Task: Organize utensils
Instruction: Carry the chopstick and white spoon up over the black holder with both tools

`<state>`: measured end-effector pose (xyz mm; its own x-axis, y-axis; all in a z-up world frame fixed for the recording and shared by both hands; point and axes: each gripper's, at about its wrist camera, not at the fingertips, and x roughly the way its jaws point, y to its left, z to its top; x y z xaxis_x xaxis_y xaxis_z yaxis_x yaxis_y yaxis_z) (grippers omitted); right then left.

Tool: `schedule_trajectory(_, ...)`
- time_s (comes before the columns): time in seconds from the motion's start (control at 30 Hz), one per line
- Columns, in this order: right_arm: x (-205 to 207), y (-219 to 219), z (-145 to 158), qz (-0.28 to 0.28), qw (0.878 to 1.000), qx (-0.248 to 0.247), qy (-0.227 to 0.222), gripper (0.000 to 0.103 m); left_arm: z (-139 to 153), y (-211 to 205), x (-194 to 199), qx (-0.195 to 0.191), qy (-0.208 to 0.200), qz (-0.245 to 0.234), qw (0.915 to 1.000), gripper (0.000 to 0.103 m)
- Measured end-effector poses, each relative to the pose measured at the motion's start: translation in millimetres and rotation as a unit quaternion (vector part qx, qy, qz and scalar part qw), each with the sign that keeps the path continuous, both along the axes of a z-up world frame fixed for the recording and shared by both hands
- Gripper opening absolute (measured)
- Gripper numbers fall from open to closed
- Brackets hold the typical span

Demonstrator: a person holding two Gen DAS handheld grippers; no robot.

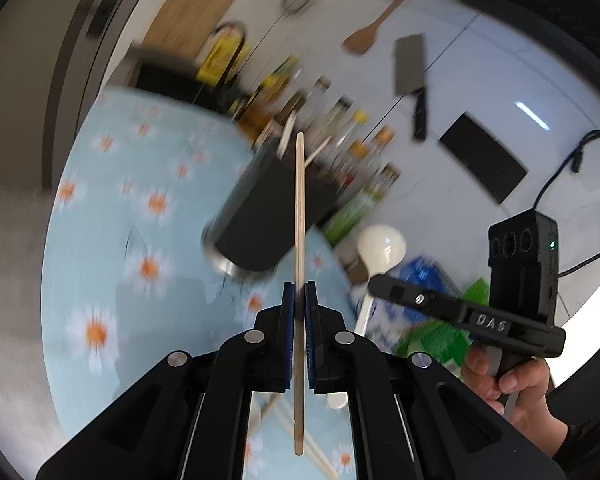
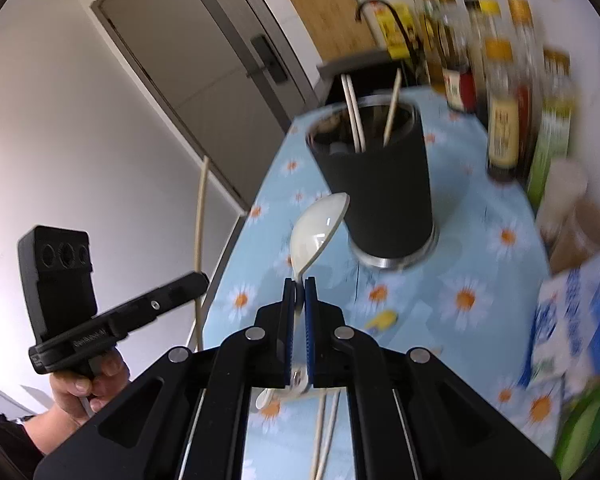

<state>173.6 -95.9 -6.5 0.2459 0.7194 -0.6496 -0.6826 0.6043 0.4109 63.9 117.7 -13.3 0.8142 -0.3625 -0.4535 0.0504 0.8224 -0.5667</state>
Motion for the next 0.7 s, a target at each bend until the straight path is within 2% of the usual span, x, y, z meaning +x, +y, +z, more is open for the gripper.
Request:
schedule_trajectory(0.17,8.7,8.7,30.2,-0.006,0.998,0.004,-0.067,0.006,42.4,1.7,18.4,0.041,-0.062,-0.002,0.9972,0.004)
schedule_trajectory(0.3,19.4,13.0,47.8,-0.013,0.995,0.013,-0.102,0.006,70.2,0.2,31.8,0.060,-0.106,0.001,0.9925,0.004)
schedule_trajectory(0.53,47.2,22.0,78.4,-0.026,0.988,0.027,-0.148,0.006,93.9,0.3,62.3,0.077,-0.141,0.012,0.9869,0.004)
schedule_trajectory(0.7,66.8,23.9,96.0,-0.042,0.983,0.041,-0.173,0.006,96.8,-0.3,87.2,0.090,-0.155,0.020,0.9836,0.004)
